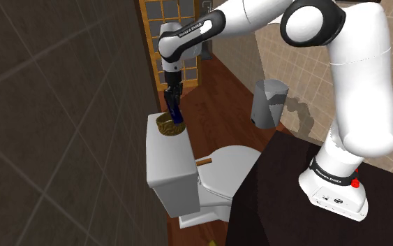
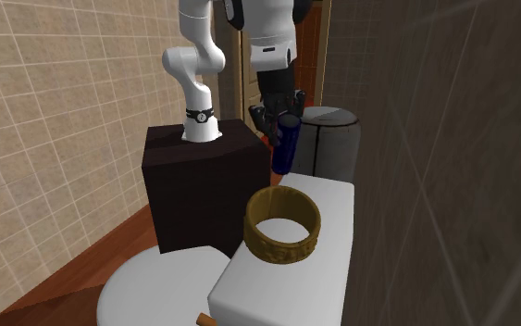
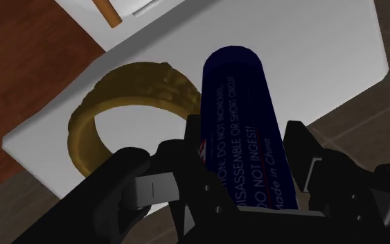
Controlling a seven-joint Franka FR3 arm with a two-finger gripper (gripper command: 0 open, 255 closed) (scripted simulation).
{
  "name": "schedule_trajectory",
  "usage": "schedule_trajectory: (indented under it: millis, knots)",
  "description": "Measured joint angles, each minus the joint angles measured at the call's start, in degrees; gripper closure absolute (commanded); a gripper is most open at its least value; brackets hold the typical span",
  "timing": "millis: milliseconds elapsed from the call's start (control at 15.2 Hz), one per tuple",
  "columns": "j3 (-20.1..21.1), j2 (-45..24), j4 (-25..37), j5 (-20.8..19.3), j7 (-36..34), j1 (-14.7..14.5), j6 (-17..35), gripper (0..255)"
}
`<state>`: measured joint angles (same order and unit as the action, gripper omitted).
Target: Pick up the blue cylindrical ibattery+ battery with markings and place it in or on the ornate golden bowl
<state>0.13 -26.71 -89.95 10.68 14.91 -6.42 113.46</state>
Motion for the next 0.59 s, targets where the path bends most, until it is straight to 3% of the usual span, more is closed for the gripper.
schedule_trajectory:
  millis: [264, 462, 594]
  knots:
    - [-0.48, -9.4, 15.13, -0.25, 1.11, 1.76, -6.02, 255]
    - [-0.62, -19.11, 31.77, -0.51, 1.24, 3.14, -13.07, 255]
    - [-0.61, -20.96, 33.81, -0.54, 1.31, 3.25, -13.31, 255]
